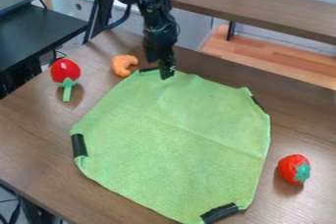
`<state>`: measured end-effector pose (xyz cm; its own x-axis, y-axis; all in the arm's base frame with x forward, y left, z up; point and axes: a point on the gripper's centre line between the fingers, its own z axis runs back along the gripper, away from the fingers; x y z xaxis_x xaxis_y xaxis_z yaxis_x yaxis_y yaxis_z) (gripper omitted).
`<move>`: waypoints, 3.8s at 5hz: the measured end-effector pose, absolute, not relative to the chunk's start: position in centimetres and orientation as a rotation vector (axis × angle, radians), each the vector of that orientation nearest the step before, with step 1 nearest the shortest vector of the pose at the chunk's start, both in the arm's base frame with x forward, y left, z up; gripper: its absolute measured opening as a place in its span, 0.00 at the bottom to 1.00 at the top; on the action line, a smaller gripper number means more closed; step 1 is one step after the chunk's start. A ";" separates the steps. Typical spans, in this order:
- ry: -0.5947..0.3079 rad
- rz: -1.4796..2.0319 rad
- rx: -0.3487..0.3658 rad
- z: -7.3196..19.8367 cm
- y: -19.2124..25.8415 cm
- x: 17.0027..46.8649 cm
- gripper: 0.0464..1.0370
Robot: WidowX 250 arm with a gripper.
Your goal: Fold the cloth from top left to bottom right
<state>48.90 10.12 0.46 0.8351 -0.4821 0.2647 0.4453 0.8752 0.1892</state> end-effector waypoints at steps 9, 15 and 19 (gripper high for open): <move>-0.230 -0.536 0.111 -1.5 10.7 47.6 0.04; -0.305 -0.727 0.110 2.1 1.4 34.1 0.01; -0.291 -0.839 0.091 3.5 -3.9 29.7 0.01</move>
<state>29.68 -3.88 3.50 0.6313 -0.7442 0.2181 0.7193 0.6671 0.1938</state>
